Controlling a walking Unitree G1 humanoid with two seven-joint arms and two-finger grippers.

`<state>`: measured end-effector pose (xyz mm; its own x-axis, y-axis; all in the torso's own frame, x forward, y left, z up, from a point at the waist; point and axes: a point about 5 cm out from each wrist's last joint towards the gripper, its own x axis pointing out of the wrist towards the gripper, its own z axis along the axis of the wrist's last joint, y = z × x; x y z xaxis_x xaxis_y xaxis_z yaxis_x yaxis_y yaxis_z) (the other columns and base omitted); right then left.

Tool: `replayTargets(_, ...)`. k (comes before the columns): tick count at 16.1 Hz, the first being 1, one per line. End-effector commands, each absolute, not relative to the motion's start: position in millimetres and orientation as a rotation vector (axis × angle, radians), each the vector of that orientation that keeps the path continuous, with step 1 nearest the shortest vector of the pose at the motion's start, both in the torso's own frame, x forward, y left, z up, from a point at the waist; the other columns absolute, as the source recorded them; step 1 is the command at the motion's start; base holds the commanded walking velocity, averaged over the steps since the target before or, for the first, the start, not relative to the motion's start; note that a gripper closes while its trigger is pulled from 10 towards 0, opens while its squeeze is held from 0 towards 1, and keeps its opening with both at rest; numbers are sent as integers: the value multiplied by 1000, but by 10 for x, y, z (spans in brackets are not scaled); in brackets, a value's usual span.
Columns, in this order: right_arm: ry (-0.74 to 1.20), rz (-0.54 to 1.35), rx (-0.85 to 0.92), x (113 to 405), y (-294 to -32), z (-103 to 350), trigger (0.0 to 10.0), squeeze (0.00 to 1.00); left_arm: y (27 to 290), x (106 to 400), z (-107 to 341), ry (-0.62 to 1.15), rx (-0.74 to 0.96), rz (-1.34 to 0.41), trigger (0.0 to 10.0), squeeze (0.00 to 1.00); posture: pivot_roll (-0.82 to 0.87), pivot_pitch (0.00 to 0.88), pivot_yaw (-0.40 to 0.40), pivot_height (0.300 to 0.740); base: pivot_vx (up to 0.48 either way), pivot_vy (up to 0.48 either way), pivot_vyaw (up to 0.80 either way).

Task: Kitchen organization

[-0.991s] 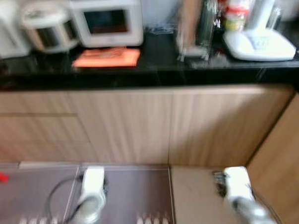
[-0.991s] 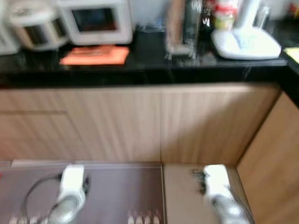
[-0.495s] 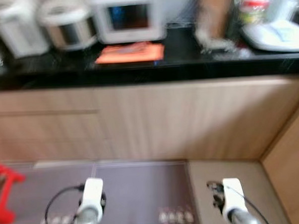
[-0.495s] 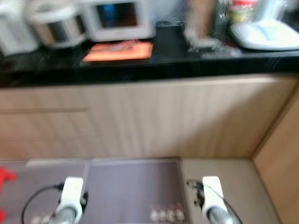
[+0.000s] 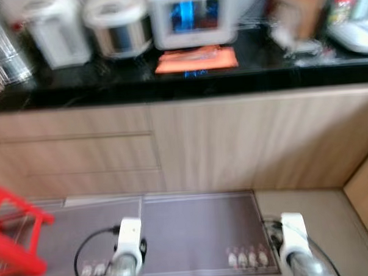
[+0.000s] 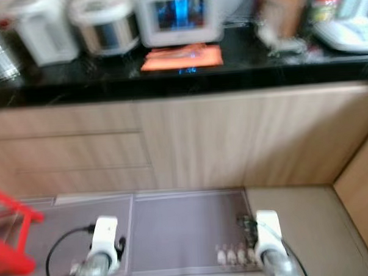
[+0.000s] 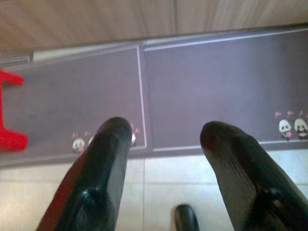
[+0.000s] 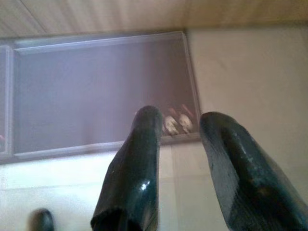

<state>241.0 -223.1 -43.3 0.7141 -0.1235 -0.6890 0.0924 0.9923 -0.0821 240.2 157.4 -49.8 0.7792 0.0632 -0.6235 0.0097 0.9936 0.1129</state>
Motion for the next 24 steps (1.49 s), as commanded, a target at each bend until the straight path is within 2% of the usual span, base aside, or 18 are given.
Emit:
replayTargets(1, 738, -124, -35, 2521, -2212, -358, 10000, 0, 1560, 2386, -521, 707, 92, 39, 10000, 0, -226, 0, 45, 740, 0, 480, 0)
replayTargets(3, 739, -124, -37, 2557, -2208, -336, 10000, 0, 1518, 2390, -524, 715, 87, 23, 10000, 0, -250, 0, 13, 740, 0, 480, 0)
replayTargets(4, 747, -118, -37, 2479, -2224, -385, 10000, 0, 1498, 2388, -526, 717, 97, 3, 10000, 0, -252, 0, -2, 740, 0, 480, 0)
replayTargets(7, 747, -110, -28, 2456, -2230, -399, 10000, 0, 1480, 2371, -540, 726, 99, -2, 10000, 0, -218, 0, 0, 740, 0, 480, 0)
replayTargets(10, 768, -104, -17, 2426, -2156, -442, 10000, 0, 1473, 2321, -571, 734, 135, -36, 10000, 0, -207, 0, 20, 740, 0, 0, 0)
replayTargets(18, 781, -121, 47, 2391, -2062, -488, 10000, 0, 1519, 2267, -612, 770, 80, 6, 10000, 0, -188, 0, 32, 740, 0, 0, 0)
replayTargets(21, 783, -125, 56, 2389, -2063, -490, 10000, 0, 1517, 2268, -612, 770, 87, 0, 10000, 0, -187, 0, 36, 740, 0, 424, 0)
replayTargets(24, 782, -126, 64, 2385, -2055, -494, 10000, 0, 1551, 2257, -616, 770, 94, 1, 10000, 0, -183, 0, 38, 740, 0, 0, 0)
